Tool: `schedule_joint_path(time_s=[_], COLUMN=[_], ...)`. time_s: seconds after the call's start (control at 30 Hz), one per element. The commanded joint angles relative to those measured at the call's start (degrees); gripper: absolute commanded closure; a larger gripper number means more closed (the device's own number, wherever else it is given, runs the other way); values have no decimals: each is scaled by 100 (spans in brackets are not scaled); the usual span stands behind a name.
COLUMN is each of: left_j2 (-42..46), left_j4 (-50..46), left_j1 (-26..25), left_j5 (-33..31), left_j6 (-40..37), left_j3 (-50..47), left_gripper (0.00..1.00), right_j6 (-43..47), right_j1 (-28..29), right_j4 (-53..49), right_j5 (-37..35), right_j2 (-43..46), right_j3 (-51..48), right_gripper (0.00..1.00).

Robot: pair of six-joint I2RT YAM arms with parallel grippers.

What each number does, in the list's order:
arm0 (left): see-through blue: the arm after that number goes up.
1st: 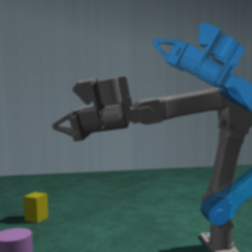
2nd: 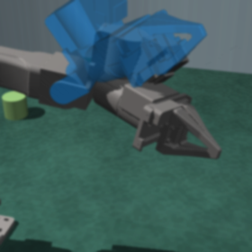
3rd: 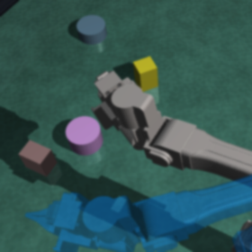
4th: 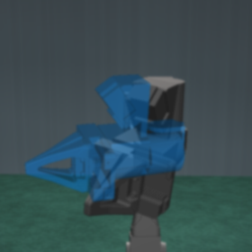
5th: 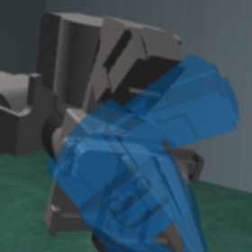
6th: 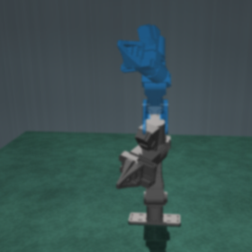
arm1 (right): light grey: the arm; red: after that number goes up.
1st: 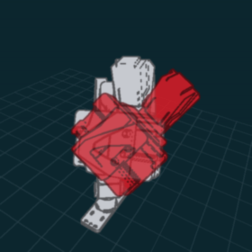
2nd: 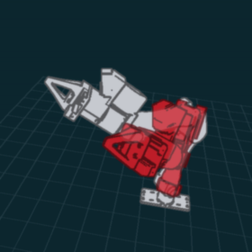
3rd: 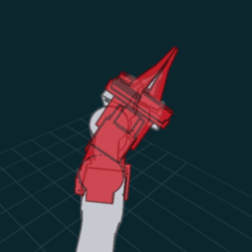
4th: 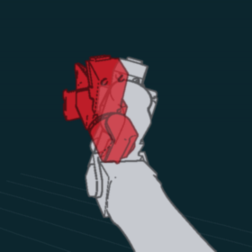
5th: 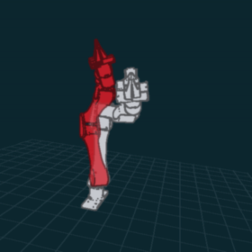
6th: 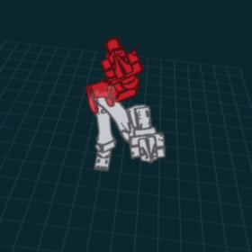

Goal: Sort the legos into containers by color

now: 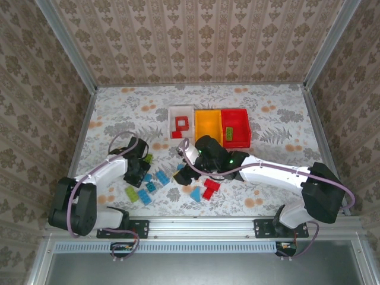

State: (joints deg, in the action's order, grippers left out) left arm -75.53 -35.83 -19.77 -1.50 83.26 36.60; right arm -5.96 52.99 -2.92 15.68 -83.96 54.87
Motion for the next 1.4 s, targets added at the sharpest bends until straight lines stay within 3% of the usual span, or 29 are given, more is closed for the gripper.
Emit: schedule_joint_path(time_s=[0.0,0.27,0.37,0.47,0.6,0.87,1.13,1.37], left_j2=[-119,160,453,345,-365,-2566,-4654,-5556], left_j4=[251,117,-265,-552,-494,-249,-954,-1340], left_j1=[57,6,-226,-811,-1637,-2702,-2806,-2760], left_j5=[17,-237,-625,-1003,-1124,-801,-603,-562], left_j6=[181,13,-546,-1463,-2716,-4434,-4848,-4861], left_j3=[-152,-35,577,1574,2830,5368,7475,8297], left_gripper=[49,70,76,76,76,76,76,74], right_j6=[-13,-118,-286,-652,-1300,-1899,-2212,-1994], right_j1=[14,-5,-162,-570,-1327,-2466,-2881,-2987], right_j4=[93,83,15,219,298,-389,-984,-1541], right_j5=[-34,-272,-633,-1059,-1464,-1813,-1848,-1755], right_j2=[150,240,565,1151,1917,2789,3410,3670], right_j3=[-80,-66,-66,-354,-819,-1194,-1440,-1514], right_gripper=[14,15,15,14,9,8,9,9])
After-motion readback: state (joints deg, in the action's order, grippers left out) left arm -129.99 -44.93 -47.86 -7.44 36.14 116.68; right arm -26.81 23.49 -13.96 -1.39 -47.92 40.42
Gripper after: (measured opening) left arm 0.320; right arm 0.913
